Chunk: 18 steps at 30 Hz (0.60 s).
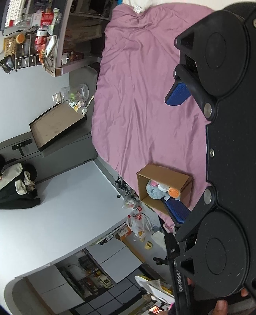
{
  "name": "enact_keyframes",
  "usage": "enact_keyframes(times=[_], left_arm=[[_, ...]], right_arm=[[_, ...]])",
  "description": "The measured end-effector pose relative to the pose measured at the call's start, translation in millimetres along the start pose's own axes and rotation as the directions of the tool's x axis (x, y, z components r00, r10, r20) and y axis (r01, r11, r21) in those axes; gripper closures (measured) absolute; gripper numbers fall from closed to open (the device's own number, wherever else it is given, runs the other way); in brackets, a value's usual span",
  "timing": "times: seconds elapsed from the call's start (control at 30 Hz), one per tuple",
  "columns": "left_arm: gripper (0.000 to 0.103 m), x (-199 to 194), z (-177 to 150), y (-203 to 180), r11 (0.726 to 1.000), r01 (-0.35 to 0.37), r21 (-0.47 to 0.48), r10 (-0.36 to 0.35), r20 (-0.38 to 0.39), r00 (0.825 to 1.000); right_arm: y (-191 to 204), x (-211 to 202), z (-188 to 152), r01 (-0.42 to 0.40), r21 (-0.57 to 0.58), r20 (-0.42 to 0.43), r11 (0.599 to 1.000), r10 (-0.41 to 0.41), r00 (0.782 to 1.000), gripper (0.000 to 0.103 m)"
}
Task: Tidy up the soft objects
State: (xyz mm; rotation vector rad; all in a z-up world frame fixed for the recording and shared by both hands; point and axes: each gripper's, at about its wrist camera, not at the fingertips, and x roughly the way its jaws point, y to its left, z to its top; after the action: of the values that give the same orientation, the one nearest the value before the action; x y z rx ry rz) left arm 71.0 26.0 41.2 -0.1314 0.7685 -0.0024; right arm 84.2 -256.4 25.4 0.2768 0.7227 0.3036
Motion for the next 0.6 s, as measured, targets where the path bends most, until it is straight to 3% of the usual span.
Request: enact_keyframes(times=[0.13,0.27,0.6], left_arm=[[0.000,-19.2,-7.1,-4.3,1.000,-0.003,-0.010,0.004,0.025,1.000],[0.000,-33.8,-15.0,-11.2,1.000,-0.015,-0.011,0.016,0.041,0.999],[0.000,-61.8,-40.3,-23.0,0.998,-0.053,-0.035,0.055,0.065,0.996]], right_arm=[[-3.6,-18.5,-7.6,0.007,-0.022,0.020,1.000,-0.007,1.000,0.000],[-3.5,-34.1,-17.6,0.081,-0.094,0.044,0.992,-0.077,0.996,0.000],[-18.5,-47.0,-38.8,0.047,-0.130,0.015,0.990,-0.045,0.999,0.000]])
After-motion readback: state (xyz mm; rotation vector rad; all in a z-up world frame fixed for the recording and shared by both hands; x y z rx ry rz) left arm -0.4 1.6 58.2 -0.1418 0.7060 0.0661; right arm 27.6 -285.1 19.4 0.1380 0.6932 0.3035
